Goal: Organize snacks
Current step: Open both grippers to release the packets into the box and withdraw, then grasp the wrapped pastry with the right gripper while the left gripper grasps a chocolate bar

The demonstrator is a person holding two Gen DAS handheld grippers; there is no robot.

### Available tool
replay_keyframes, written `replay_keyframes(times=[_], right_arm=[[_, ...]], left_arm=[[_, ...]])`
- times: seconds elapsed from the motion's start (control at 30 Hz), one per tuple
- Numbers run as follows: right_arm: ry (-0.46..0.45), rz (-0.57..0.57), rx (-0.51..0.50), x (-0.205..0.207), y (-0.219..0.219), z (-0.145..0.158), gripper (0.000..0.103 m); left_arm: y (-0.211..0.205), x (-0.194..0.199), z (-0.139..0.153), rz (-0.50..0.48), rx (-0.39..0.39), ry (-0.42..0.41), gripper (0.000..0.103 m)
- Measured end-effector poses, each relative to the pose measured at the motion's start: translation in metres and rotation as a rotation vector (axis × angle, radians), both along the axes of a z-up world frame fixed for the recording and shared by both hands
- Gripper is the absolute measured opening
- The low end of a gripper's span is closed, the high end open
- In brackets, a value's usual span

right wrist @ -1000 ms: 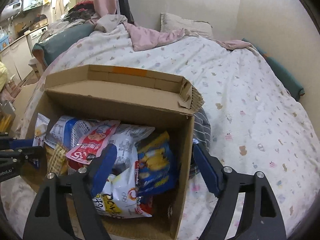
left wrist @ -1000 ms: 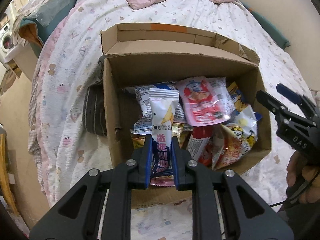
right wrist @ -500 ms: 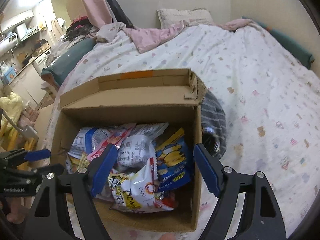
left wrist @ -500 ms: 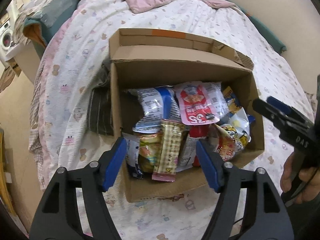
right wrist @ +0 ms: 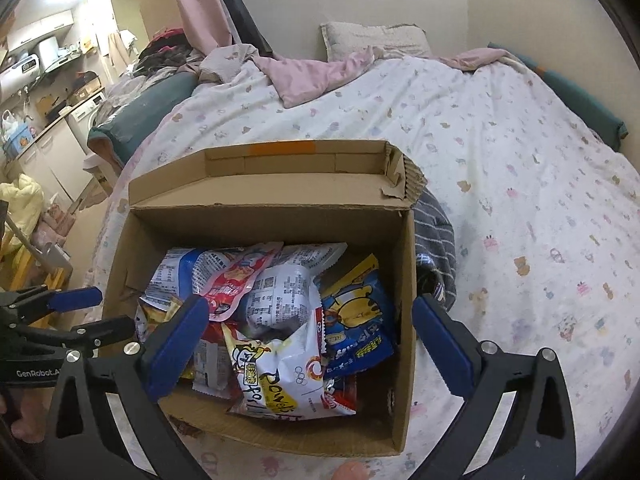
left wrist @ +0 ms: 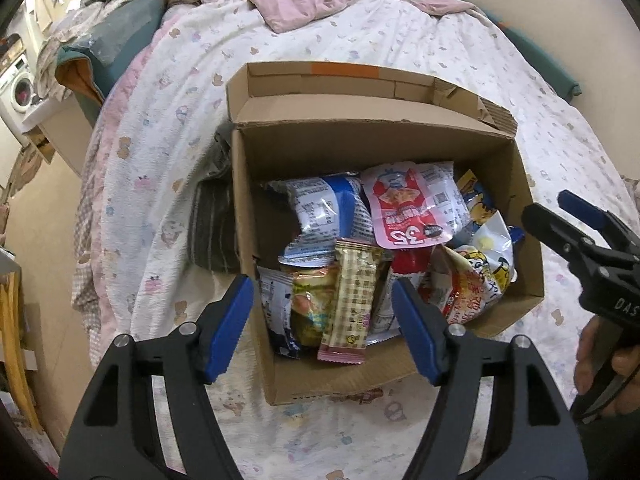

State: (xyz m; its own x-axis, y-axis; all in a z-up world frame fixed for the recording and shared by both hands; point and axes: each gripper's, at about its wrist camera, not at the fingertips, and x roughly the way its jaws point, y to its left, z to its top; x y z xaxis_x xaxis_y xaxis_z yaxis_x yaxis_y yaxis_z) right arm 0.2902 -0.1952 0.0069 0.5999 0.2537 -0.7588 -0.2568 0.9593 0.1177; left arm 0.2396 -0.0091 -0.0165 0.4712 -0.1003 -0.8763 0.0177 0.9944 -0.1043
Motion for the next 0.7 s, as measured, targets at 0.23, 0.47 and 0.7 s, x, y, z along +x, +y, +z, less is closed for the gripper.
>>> replay_keyframes(times=[0.23,0.47,0.7], right_arm=[[-0.002,-0.014,0.011,-0.004,-0.004,0.004,0.103],[-0.014,-0.017,0.023,-0.016,-0.002,0.01,0.103],[-0.014,-0.057,0.014,-0.028,-0.005,0.011,0.103]], left_arm=[[0.0,-0.002,0.003,0.007,-0.002,-0.012,0.068],[0.0,-0.013,0.006,0.008,0.011,-0.035,0.068],[0.004,-0.027,0.008,0.016,0.04,-0.065,0.068]])
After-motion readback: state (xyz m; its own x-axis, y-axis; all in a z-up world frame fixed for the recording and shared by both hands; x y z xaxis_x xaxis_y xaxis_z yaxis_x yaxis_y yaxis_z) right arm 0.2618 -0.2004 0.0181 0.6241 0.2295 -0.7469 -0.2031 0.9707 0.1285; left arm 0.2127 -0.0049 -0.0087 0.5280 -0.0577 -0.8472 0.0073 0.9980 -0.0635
